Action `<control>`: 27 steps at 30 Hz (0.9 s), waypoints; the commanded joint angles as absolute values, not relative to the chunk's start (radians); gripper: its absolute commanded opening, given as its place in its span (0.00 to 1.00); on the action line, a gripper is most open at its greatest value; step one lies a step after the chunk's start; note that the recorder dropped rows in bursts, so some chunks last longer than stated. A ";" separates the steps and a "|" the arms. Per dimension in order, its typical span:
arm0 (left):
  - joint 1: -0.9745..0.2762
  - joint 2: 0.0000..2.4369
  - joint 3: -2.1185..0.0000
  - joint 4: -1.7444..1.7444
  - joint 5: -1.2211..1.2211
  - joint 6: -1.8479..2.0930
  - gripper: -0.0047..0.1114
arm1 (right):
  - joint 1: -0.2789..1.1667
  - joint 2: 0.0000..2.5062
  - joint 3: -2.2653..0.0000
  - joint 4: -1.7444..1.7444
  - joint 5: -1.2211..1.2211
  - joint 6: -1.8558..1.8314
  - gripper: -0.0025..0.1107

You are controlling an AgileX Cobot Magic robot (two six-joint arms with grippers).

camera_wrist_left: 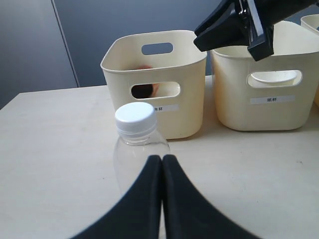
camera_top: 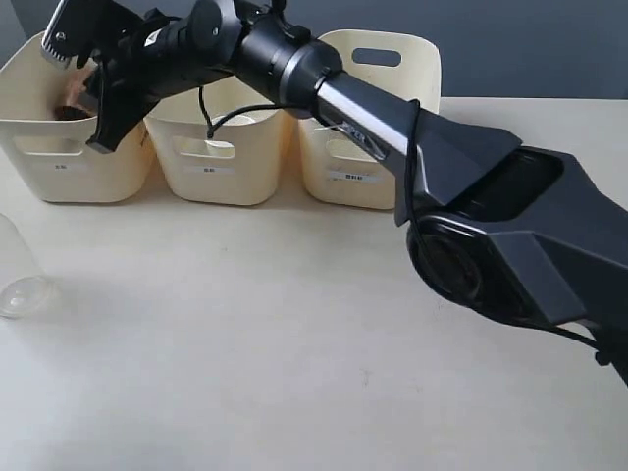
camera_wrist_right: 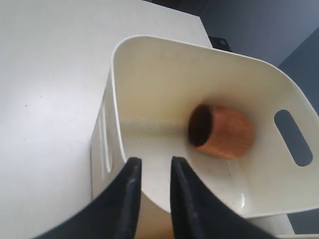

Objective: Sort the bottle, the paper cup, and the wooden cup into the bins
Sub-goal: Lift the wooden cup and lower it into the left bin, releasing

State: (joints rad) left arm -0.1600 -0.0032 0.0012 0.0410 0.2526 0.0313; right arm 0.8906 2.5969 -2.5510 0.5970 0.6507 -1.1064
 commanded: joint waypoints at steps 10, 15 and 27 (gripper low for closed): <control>-0.163 0.000 0.000 0.039 0.239 0.028 0.04 | 0.885 2.364 -2.558 0.446 1.014 -0.955 0.02; -0.163 0.000 0.000 0.039 0.239 0.028 0.04 | 0.885 2.348 -2.558 0.462 1.131 -0.944 0.02; -0.163 0.000 0.000 0.039 0.239 0.028 0.04 | 0.885 2.316 -2.423 0.481 1.221 -0.941 0.02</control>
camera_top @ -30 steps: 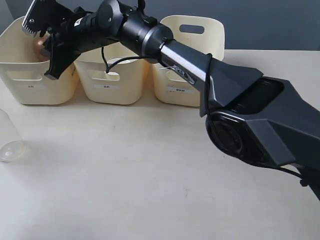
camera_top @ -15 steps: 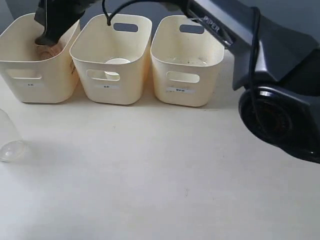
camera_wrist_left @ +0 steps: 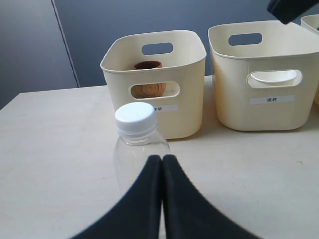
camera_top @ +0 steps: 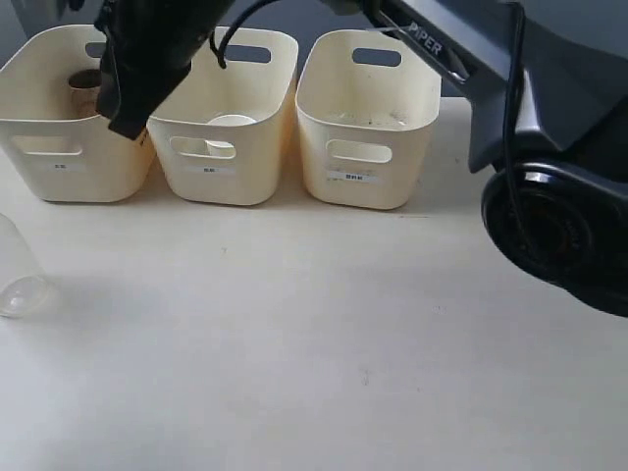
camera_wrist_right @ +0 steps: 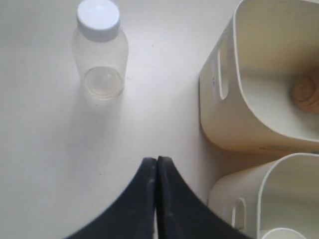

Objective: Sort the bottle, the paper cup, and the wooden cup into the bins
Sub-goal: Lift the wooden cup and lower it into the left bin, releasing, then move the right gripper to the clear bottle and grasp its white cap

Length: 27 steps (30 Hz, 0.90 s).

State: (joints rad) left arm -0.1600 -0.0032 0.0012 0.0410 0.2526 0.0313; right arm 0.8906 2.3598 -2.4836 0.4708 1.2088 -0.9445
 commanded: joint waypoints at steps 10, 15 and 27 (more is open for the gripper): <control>-0.163 0.000 0.000 0.039 0.239 0.028 0.04 | 0.885 2.035 -1.959 0.516 0.932 -1.049 0.02; -0.163 0.000 0.000 0.039 0.239 0.028 0.04 | 0.885 1.911 -1.468 1.034 0.457 -1.596 0.02; -0.163 0.000 0.000 0.039 0.239 0.028 0.04 | 0.919 2.136 -1.505 1.744 0.639 -2.113 0.02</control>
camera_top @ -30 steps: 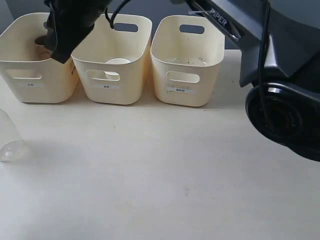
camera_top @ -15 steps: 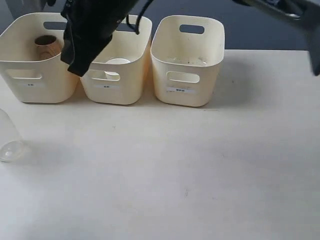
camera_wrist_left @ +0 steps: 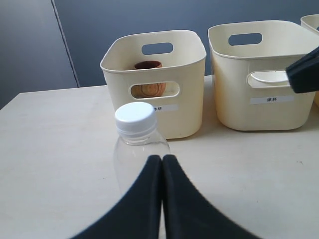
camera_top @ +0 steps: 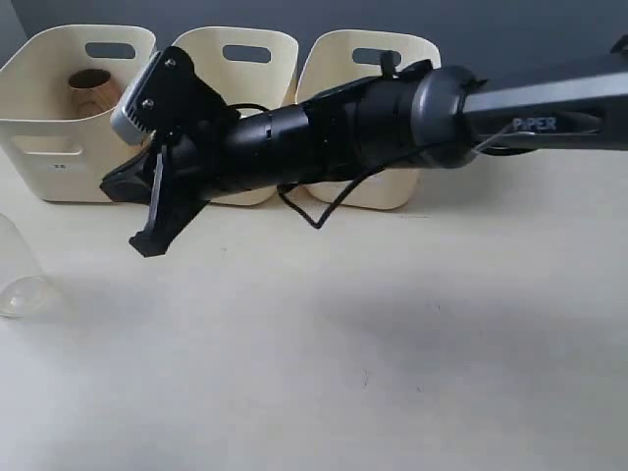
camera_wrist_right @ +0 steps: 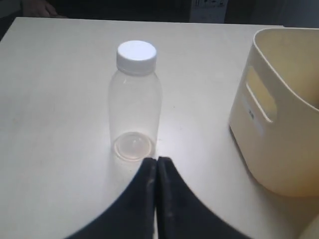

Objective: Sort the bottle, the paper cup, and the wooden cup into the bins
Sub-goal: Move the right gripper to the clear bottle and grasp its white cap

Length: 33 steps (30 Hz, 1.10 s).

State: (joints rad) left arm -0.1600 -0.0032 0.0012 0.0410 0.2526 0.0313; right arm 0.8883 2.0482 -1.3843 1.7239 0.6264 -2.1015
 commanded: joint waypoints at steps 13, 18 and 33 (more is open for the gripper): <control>-0.163 0.000 0.000 0.039 0.239 0.028 0.04 | 0.935 2.348 -1.780 1.744 0.810 -2.081 0.36; -0.163 0.000 0.000 0.039 0.239 0.028 0.04 | 0.971 2.350 -1.798 1.744 0.760 -2.087 0.72; -0.163 0.000 0.000 0.039 0.239 0.028 0.04 | 0.991 2.546 -2.114 1.744 0.720 -1.936 0.72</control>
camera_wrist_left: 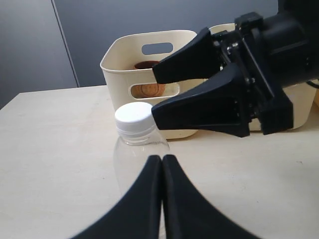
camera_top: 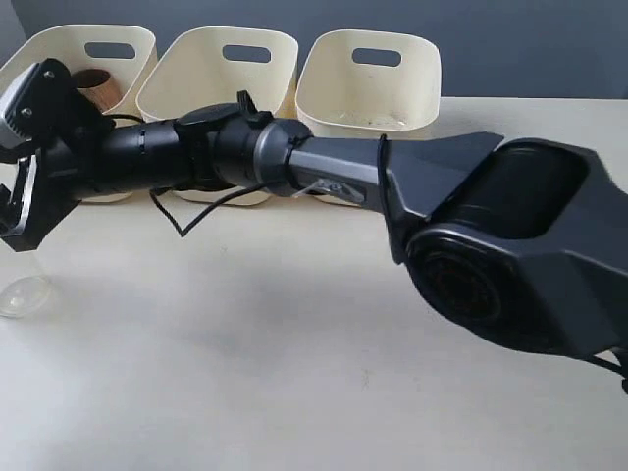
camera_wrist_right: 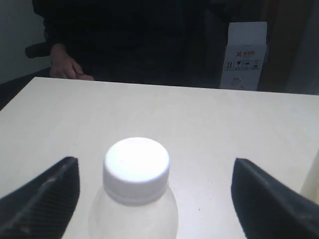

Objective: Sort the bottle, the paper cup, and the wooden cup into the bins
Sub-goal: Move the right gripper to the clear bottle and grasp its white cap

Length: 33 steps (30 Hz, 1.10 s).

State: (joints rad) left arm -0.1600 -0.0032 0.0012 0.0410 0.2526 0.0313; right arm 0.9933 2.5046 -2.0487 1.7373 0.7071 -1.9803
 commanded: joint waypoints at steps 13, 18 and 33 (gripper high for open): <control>-0.163 0.000 0.000 0.039 0.239 0.028 0.04 | 1.016 2.633 -2.219 1.744 0.730 -1.913 0.72; -0.163 0.000 0.000 0.039 0.239 0.028 0.04 | 1.019 2.633 -2.221 1.744 0.714 -1.913 0.72; -0.163 0.000 0.000 0.039 0.239 0.028 0.04 | 1.032 2.645 -2.221 1.744 0.700 -1.932 0.71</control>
